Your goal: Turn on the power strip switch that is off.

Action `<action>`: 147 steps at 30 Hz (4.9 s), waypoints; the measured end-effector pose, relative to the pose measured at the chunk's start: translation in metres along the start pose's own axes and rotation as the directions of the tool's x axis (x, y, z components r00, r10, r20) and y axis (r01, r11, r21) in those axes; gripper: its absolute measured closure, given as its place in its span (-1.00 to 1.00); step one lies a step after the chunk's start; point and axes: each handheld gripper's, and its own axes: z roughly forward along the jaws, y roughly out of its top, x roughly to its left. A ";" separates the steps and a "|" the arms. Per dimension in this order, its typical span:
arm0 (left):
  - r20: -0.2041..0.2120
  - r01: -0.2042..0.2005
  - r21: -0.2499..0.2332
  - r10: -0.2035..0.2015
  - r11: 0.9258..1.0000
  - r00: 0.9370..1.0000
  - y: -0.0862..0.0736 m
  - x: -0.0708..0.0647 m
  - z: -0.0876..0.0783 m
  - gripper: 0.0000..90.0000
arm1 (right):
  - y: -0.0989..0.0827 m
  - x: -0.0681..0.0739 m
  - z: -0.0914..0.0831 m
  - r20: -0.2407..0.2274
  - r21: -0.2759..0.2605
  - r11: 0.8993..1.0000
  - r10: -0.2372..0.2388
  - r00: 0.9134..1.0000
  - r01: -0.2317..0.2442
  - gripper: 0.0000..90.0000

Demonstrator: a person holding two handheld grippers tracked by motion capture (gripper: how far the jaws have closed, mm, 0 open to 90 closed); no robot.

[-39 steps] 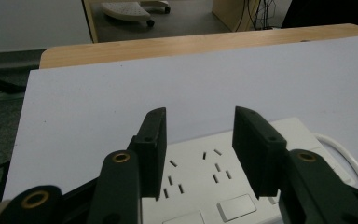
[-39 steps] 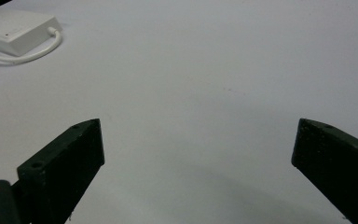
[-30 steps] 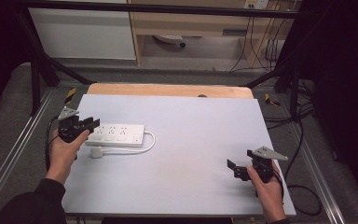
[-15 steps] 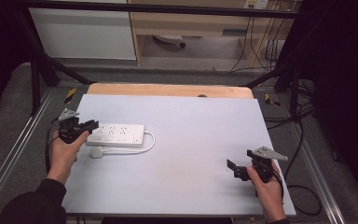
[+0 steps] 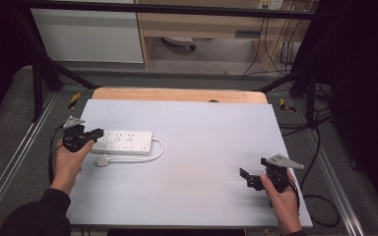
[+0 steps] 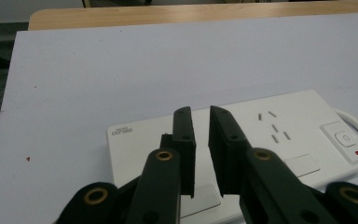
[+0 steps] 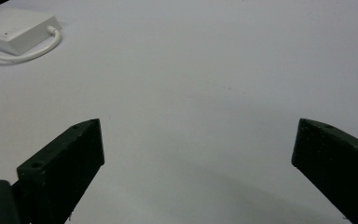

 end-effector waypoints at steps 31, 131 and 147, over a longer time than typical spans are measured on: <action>0.015 -0.008 0.039 0.007 0.999 1.000 -0.008 -0.002 0.005 0.90 | 0.000 0.000 0.000 -0.001 0.000 1.000 0.002 1.000 -0.002 -0.94; 0.011 -0.045 0.070 0.044 0.997 0.999 -0.028 -0.008 0.010 1.00 | 0.000 0.001 0.000 0.003 0.004 1.000 -0.010 1.000 0.010 -0.94; 0.007 -0.045 0.062 0.045 0.997 0.999 -0.030 -0.008 0.008 1.00 | 0.000 0.001 0.000 0.001 0.008 1.000 -0.010 1.000 0.010 -0.94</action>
